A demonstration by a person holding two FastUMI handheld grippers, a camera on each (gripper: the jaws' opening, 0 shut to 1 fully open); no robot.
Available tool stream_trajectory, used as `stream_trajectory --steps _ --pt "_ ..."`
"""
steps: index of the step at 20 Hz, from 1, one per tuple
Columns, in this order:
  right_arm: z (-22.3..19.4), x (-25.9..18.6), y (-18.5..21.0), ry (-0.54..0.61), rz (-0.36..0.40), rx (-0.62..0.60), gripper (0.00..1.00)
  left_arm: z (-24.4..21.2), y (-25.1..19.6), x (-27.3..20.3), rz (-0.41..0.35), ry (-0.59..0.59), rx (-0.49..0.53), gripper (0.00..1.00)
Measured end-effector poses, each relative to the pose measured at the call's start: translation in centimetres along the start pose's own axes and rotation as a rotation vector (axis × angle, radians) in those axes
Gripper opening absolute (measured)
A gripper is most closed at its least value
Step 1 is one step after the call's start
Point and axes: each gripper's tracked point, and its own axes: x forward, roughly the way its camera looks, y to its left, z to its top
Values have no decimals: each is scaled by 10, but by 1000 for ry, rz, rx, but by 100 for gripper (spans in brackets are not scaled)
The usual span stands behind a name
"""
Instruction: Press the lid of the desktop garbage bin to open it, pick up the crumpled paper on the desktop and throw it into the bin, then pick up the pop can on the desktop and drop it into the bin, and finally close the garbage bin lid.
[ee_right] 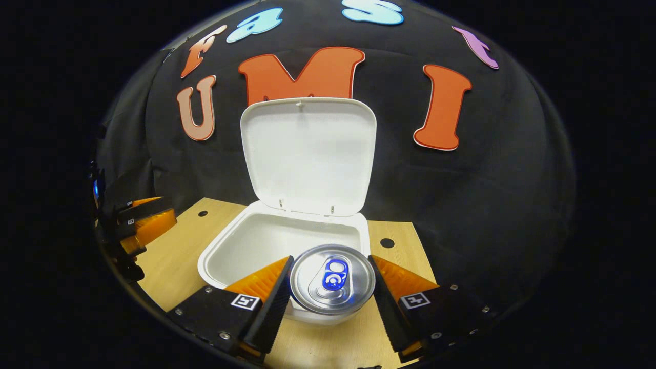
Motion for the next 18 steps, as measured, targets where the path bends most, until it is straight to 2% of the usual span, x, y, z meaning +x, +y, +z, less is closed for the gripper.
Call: stream_trajectory --steps 5,6,8,12,15,18 --pt "21 9 -6 -40 9 -15 85 -5 21 -2 77 5 -3 91" --pt "30 13 -7 -56 10 -20 82 -5 25 -4 87 7 -5 89" --pt "49 17 -9 -95 11 -36 85 -7 30 -6 106 8 -7 91" --pt "103 20 -2 -221 26 -93 84 -8 46 -20 157 5 -7 89" --pt "150 17 3 -329 40 -121 84 -10 61 -30 204 6 -11 91" --pt "181 20 2 -384 31 -136 84 -21 76 -38 253 32 -40 91"
